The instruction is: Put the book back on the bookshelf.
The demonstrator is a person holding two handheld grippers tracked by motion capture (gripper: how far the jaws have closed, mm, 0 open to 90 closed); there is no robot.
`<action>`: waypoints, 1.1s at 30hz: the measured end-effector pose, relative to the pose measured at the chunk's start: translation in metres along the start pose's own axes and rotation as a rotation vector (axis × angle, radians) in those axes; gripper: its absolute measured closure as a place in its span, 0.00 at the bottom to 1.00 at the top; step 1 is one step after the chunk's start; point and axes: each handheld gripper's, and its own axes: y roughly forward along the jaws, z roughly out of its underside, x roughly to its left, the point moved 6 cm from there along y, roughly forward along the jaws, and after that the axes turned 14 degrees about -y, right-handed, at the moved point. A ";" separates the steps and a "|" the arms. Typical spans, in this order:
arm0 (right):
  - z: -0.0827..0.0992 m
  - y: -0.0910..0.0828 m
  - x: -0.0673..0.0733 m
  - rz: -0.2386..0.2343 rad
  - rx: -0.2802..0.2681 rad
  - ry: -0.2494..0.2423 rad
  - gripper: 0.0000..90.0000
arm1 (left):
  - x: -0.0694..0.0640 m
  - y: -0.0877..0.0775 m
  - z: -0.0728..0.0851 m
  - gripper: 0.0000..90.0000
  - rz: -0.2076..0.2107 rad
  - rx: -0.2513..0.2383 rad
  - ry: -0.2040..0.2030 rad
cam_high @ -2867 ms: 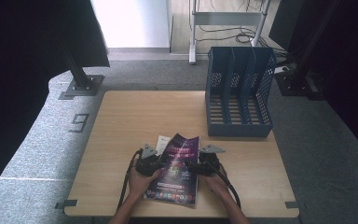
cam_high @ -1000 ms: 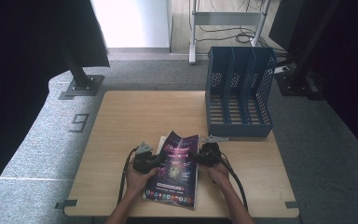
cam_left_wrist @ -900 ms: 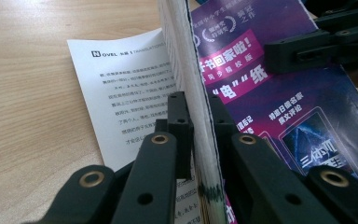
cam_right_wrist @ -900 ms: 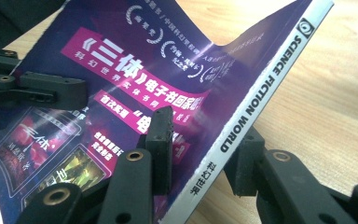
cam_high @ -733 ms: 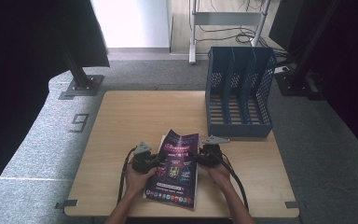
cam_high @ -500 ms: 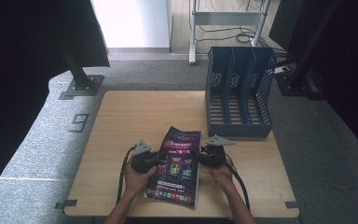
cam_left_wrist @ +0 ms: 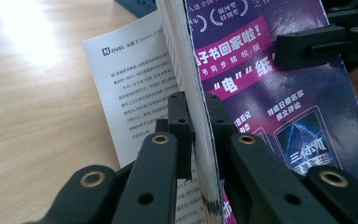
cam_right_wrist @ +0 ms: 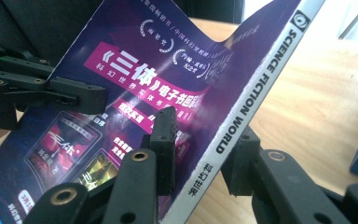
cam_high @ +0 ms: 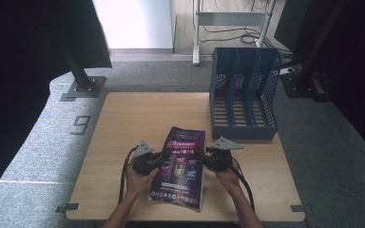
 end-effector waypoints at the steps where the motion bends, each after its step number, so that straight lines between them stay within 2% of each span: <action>1: -0.003 -0.001 0.000 0.003 -0.009 -0.008 0.77 | 0.000 -0.001 -0.002 0.94 0.001 -0.006 0.001; 7: -0.017 -0.009 0.006 0.011 -0.060 -0.042 0.79 | -0.004 -0.007 -0.010 0.94 -0.003 -0.012 0.016; 16: -0.021 -0.013 0.007 0.013 -0.068 -0.064 0.79 | -0.005 -0.009 -0.014 0.94 -0.001 0.002 0.037; 21: -0.028 -0.017 0.007 0.032 -0.088 -0.085 0.80 | -0.009 -0.010 -0.021 0.94 -0.005 -0.013 0.052; 24: -0.032 -0.020 0.005 0.046 -0.104 -0.061 0.83 | -0.011 -0.011 -0.025 0.94 -0.003 -0.020 0.062; 33: -0.033 -0.021 0.004 0.050 -0.106 -0.070 0.83 | -0.010 -0.010 -0.026 0.94 -0.003 -0.017 0.066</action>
